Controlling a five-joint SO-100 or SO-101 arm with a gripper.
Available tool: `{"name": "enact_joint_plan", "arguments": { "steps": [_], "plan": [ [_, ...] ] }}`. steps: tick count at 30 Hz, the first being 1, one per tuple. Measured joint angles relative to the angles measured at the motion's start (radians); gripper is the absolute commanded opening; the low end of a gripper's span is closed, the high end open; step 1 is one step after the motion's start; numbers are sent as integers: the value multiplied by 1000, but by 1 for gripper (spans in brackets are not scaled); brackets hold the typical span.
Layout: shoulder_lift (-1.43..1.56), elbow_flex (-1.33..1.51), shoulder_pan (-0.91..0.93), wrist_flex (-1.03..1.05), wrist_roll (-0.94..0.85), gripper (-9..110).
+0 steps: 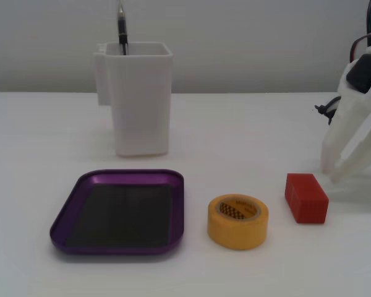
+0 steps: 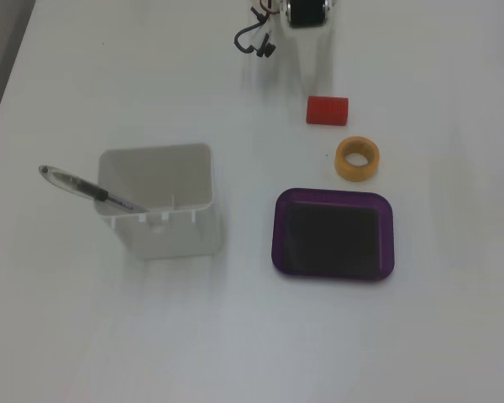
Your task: Grab up the yellow tape and put it in the box.
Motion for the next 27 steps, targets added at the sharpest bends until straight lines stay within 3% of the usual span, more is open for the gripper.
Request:
{"name": "enact_joint_plan", "arguments": {
  "steps": [11,19,27],
  "plan": [
    [0,-5,-6,0,0,-1],
    [0,-167,-2,-3,-6,1],
    [-60,-291,5,-3,-301,6]
  ]
}}
